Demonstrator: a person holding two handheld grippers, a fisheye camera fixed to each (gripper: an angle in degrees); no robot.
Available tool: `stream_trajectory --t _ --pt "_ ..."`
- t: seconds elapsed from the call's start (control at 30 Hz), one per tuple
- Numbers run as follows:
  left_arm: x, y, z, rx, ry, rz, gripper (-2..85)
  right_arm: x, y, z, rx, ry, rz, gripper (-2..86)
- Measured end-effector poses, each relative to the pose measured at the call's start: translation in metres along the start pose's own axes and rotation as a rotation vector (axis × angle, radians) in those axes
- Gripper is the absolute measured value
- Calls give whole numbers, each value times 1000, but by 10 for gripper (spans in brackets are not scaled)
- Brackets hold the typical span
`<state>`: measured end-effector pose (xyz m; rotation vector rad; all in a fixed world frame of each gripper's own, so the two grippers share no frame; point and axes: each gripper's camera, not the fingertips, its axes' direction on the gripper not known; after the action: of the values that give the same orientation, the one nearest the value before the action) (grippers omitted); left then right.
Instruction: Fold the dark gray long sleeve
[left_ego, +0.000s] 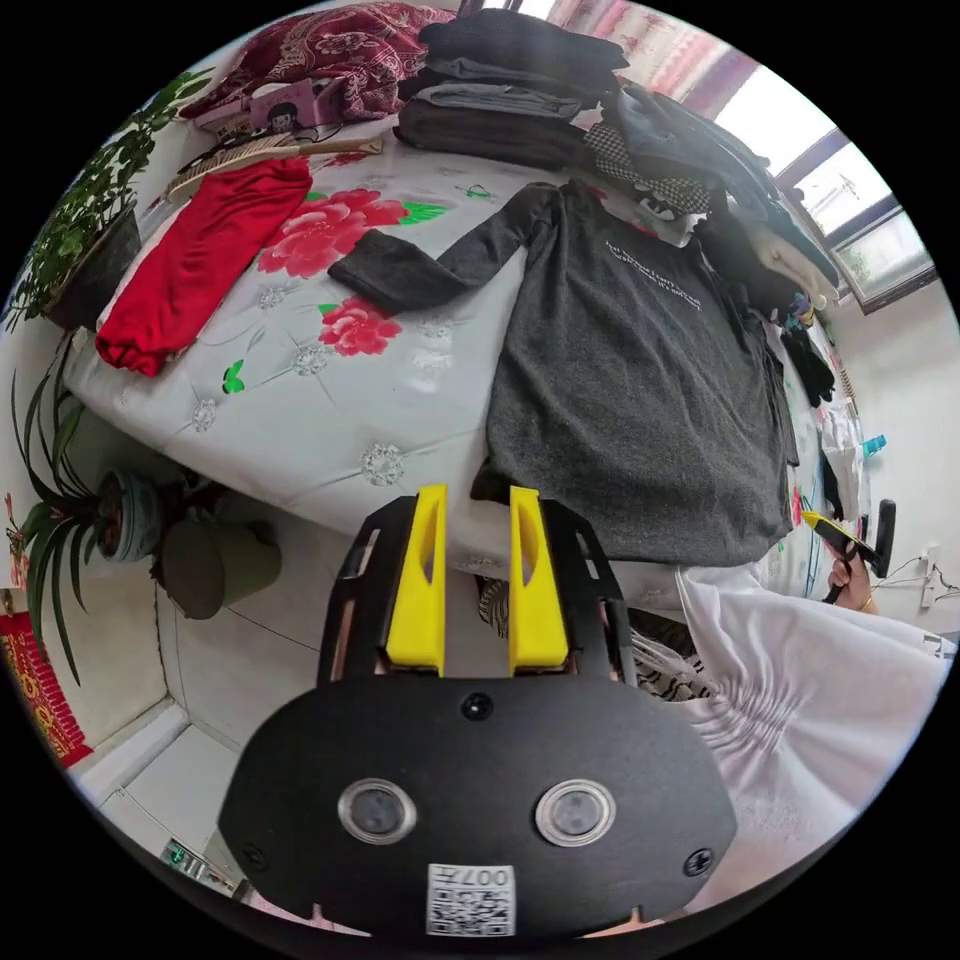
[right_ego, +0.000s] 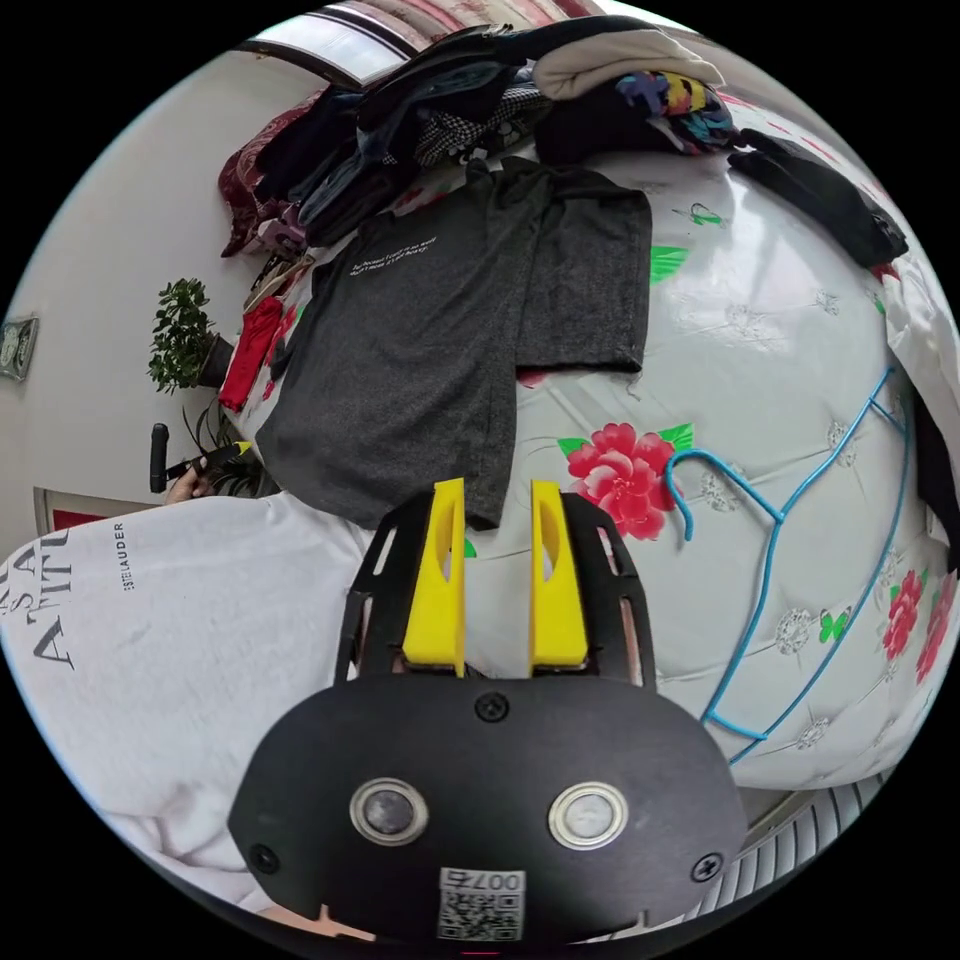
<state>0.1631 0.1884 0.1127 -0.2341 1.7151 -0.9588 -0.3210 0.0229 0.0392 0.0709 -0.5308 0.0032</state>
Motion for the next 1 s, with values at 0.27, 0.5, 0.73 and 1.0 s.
stream_trajectory --t 0.27,0.5,0.73,1.0 --pt "-8 -11 34 -123 -56 -69 102 -5 -13 37 -136 122 -6 31" --pt "-23 -41 24 -100 15 65 -5 -16 -40 32 -147 45 -26 0" --pt "-90 -152 -43 158 346 -77 -9 -7 -129 -51 132 -123 38 -2" --pt "-81 -195 -245 656 323 175 -5 -65 -145 -190 502 -124 -132 -2"
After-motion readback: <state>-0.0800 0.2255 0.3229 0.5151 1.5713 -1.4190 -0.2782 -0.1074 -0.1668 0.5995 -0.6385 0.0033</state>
